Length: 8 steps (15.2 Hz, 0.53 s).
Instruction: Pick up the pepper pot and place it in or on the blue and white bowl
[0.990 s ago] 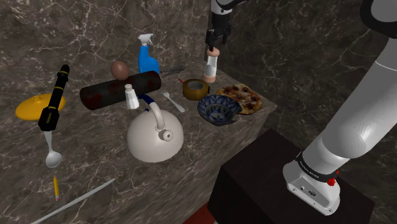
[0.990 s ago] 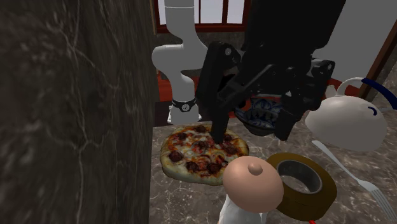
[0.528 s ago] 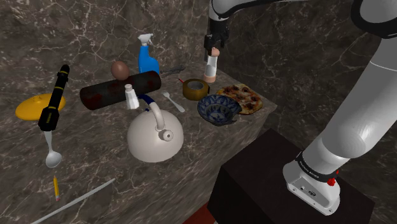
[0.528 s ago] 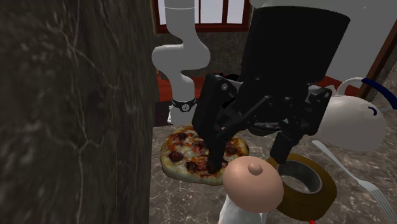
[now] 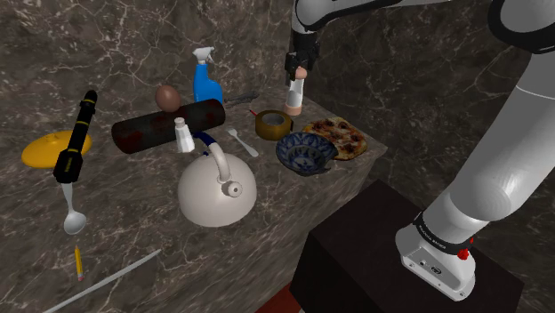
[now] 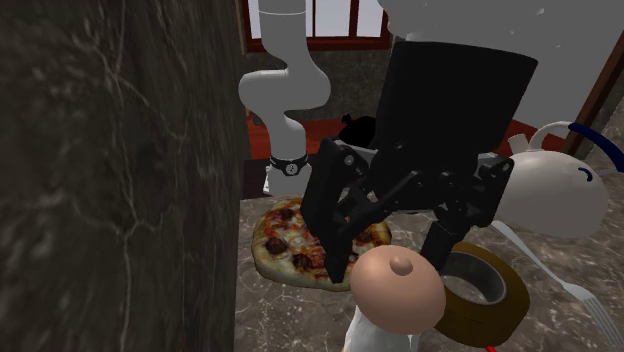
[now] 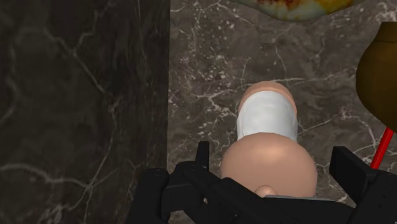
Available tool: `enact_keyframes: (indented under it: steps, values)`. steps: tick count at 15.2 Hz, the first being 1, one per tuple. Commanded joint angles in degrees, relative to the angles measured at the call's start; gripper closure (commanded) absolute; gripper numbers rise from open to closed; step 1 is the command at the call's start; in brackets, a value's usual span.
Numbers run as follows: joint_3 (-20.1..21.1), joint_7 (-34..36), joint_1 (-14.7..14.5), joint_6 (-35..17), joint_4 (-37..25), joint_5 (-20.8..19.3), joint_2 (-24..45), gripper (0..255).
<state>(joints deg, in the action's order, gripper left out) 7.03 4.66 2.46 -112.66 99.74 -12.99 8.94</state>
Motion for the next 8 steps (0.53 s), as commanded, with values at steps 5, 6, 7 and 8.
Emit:
enact_keyframes:
  steps: [5,6,7,8]
  values:
    - [0.0,0.0,0.0,0.0,0.0,0.0,0.0,255]
    - [0.0,0.0,0.0,0.0,0.0,0.0,0.0,255]
    - [0.0,0.0,0.0,0.0,0.0,0.0,0.0,255]
    - [0.0,0.0,0.0,0.0,0.0,0.0,0.0,255]
